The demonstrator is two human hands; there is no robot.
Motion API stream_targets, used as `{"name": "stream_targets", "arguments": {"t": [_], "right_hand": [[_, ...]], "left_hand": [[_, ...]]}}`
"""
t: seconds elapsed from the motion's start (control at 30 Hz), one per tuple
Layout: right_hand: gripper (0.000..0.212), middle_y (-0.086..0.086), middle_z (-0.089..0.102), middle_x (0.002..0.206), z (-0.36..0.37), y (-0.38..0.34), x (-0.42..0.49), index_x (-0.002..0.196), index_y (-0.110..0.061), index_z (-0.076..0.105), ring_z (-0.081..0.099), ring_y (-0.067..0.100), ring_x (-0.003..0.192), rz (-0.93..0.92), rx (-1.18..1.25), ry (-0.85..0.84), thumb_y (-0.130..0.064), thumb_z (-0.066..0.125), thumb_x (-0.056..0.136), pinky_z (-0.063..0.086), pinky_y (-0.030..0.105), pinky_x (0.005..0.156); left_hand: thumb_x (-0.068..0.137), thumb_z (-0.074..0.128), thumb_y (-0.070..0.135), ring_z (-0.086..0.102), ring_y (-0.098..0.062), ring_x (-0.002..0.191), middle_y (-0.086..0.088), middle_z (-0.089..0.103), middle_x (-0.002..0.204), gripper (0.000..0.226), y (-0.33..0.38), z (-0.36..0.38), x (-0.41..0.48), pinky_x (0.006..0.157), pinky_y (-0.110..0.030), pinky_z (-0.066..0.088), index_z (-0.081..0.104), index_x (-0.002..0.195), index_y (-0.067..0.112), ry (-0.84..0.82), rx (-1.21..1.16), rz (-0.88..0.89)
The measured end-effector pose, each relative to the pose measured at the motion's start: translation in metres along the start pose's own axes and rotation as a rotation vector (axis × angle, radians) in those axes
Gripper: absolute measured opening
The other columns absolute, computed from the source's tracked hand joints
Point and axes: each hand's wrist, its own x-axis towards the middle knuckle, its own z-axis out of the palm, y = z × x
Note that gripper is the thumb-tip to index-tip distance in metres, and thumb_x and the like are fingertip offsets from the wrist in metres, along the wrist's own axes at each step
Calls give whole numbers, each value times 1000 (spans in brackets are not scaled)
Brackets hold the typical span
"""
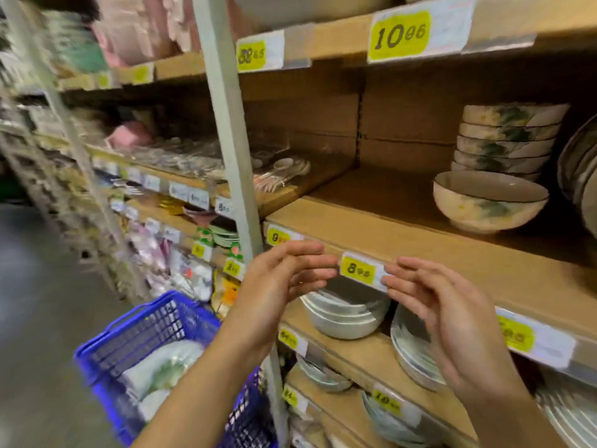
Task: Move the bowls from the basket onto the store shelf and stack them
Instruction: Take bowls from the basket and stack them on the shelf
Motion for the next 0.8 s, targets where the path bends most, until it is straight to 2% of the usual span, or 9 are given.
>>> {"name": "stream_targets", "arguments": {"t": [0.17, 0.33, 0.5, 0.6, 0.73, 0.8], "right_hand": [[31, 11, 75, 88, 53, 53, -13, 93, -8, 70, 73, 23, 81, 126, -83, -79, -1, 40, 98, 60, 23, 68], [28, 9, 75, 75, 124, 118, -38, 89, -5, 67, 71, 15, 65, 237, -137, -95, 3, 41, 95, 57, 18, 59], [25, 10, 74, 77, 190, 198, -63, 93, -4, 67, 70, 17, 64, 372, -255, -146, 1, 43, 96, 57, 21, 59], [19, 8, 73, 75, 224, 241, -74, 94, -6, 67, 68, 14, 60, 467, -336, -187, -3, 47, 95, 53, 24, 60], [15, 10, 73, 81, 251, 289, -75, 92, -10, 67, 69, 18, 67, 567, -455, -239, -10, 52, 95, 52, 24, 61], [15, 9, 70, 79, 261, 313, -73, 87, -9, 66, 65, 17, 63, 619, -507, -263, -12, 54, 95, 48, 24, 58]], "left_hand": [[94, 39, -2, 73, -27, 86, -16, 75, 95, 28, -1, -87, -35, 75, -28, 59, 66, 99, 5, 141, 41, -36], [95, 38, -2, 73, -27, 86, -15, 75, 96, 29, 0, -203, -74, 74, -28, 60, 66, 103, 2, 254, 81, -129], [93, 36, -7, 72, -23, 76, -14, 76, 90, 31, -16, -311, -101, 75, -35, 55, 65, 98, 2, 416, 179, -259], [94, 35, -7, 67, -21, 69, -18, 73, 89, 29, -37, -360, -108, 68, -31, 52, 64, 94, 0, 496, 211, -348], [92, 38, -6, 55, -22, 67, -15, 68, 86, 26, -68, -405, -99, 69, -32, 44, 61, 103, -6, 528, 245, -498], [93, 38, -3, 56, -20, 67, -13, 69, 86, 26, -84, -421, -89, 68, -30, 43, 62, 103, -3, 505, 297, -559]]}}
